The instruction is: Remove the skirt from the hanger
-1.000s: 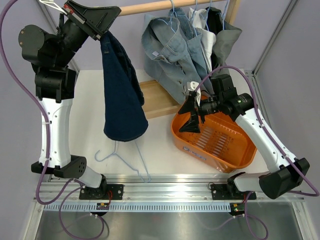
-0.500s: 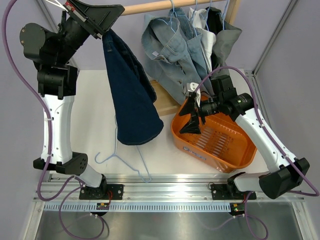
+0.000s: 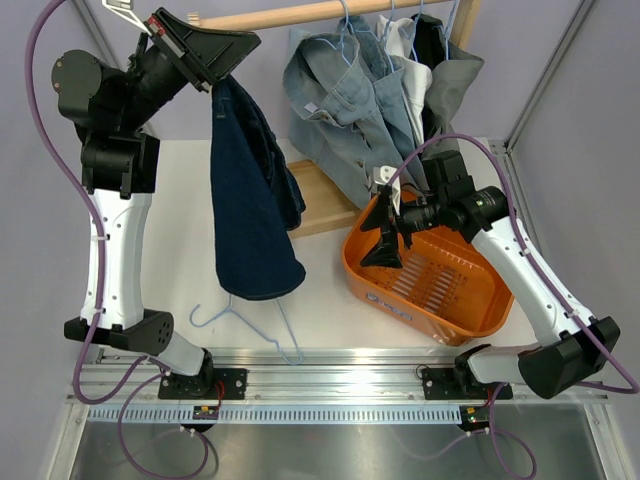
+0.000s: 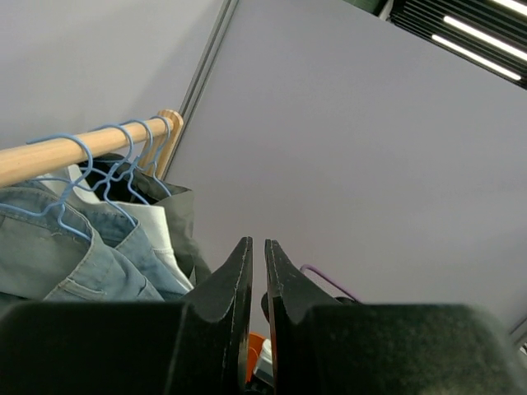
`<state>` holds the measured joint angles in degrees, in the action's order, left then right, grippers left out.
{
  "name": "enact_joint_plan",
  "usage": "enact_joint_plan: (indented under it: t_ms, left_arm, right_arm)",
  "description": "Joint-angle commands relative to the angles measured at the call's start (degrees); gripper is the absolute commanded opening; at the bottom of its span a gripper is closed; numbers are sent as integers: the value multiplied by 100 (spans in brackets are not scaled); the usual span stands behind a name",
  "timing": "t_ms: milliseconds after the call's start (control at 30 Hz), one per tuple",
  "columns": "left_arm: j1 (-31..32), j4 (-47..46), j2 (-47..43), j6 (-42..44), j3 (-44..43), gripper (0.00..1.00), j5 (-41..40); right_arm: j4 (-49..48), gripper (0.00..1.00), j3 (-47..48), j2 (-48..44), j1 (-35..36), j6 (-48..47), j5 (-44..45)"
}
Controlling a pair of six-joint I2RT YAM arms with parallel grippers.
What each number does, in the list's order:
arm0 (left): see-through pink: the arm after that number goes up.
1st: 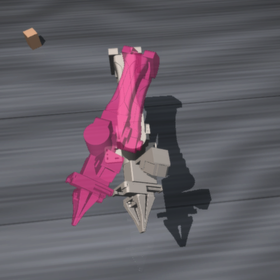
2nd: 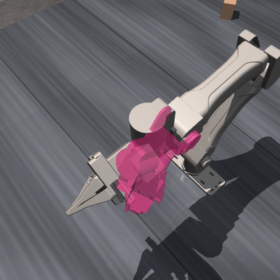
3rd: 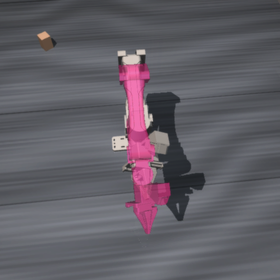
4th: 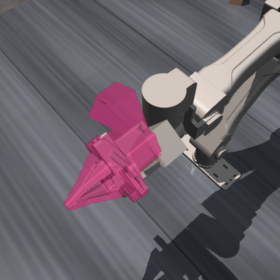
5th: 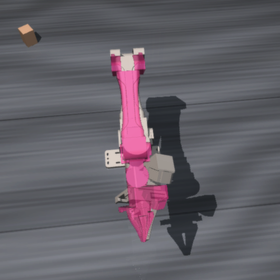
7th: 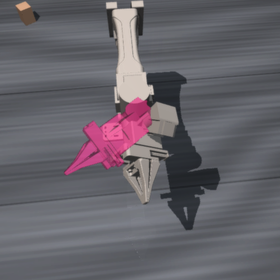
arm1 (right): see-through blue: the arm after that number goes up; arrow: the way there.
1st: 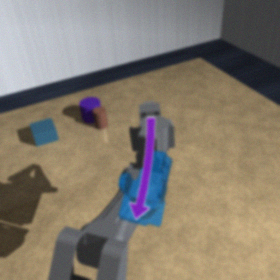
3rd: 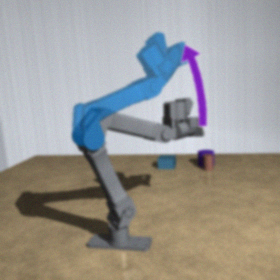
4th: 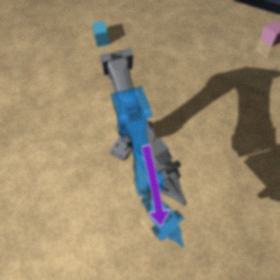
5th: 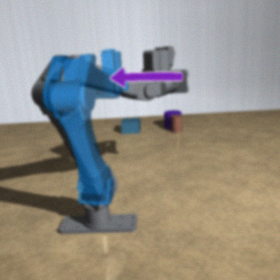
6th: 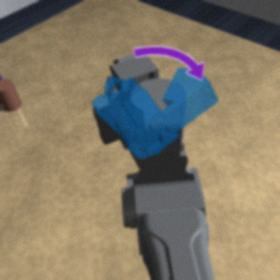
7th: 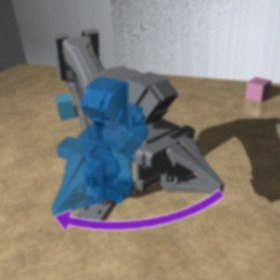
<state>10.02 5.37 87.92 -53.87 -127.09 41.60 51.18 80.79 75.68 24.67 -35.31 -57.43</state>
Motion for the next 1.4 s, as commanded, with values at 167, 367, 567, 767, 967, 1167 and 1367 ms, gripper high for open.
enact_joint_plan:
  t_ms: [167,367,567,767,967,1167,1367]
  left_arm:
    - [280,-1019,-434,-256,526,0,856]
    - [1036,-1617,-705,-116,1431,0,1455]
    - [1230,-2012,-1040,-97,2292,0,1149]
    - [1362,-2356,-996,-405,2338,0,1087]
    - [1511,-2575,-1084,-554,2592,0,1016]
    - [1538,-2936,-1181,-757,2812,0,999]
    - [1538,-2954,-1330,-556,3110,0,885]
  right_arm:
    - [-916,100,788,-256,56,990,-329]
    - [-2733,99,947,-211,91,2464,-401]
    - [-4221,99,631,-536,1205,3496,1240]
    - [-4643,99,393,-423,2182,3066,3369]
    - [-4924,100,411,-115,2446,2740,3896]
    - [-4933,85,525,272,2499,2854,4241]
    - [-4925,0,429,79,2490,3030,3765]
